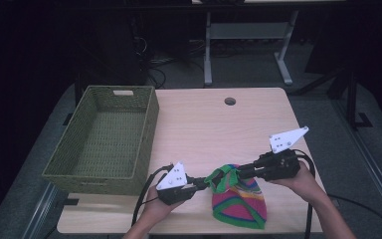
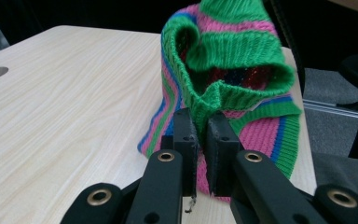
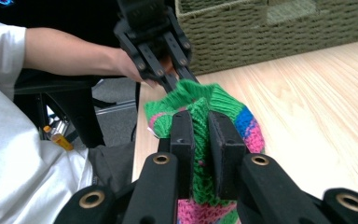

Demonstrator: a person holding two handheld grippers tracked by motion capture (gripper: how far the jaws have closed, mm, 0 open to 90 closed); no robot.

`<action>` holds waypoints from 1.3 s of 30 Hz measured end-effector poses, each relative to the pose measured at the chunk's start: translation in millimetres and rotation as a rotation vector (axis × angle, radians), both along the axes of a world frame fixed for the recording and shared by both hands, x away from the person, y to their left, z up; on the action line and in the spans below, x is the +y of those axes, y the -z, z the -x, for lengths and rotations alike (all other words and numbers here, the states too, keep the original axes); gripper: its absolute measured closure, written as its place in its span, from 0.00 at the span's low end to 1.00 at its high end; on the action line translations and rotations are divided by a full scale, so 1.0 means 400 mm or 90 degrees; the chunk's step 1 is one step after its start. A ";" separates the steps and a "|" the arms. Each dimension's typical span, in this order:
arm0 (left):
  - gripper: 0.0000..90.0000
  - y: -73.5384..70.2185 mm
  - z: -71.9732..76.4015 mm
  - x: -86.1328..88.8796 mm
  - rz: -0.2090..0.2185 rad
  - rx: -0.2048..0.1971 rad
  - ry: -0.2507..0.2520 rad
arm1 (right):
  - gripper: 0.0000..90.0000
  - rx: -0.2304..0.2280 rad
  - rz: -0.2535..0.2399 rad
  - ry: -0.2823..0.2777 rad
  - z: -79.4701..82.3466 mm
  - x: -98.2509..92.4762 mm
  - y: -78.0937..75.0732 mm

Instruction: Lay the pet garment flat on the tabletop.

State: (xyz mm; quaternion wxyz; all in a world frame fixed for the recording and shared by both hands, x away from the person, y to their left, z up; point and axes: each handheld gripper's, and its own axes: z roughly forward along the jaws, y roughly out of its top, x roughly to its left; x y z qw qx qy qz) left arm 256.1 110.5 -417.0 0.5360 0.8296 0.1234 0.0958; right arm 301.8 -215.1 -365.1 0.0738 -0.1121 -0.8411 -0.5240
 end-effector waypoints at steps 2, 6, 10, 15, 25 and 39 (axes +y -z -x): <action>0.94 -0.008 -0.001 0.004 -0.001 -0.002 -0.001 | 0.90 0.002 0.005 0.004 -0.004 -0.003 0.003; 0.94 -0.025 -0.006 0.014 0.000 -0.003 -0.010 | 0.90 0.004 0.012 0.015 -0.010 -0.006 0.006; 0.94 -0.047 -0.013 0.027 0.010 -0.005 -0.017 | 0.90 0.002 0.020 0.024 -0.016 -0.008 0.010; 0.94 -0.071 -0.025 0.029 0.008 -0.008 -0.029 | 0.90 0.003 0.024 0.030 -0.021 -0.009 0.014; 0.94 -0.119 -0.068 0.026 0.002 -0.009 -0.057 | 0.90 -0.010 0.043 0.038 -0.022 0.007 0.018; 0.94 -0.091 -0.132 -0.003 -0.035 0.027 -0.068 | 0.89 -0.010 0.048 0.093 -0.068 -0.001 0.039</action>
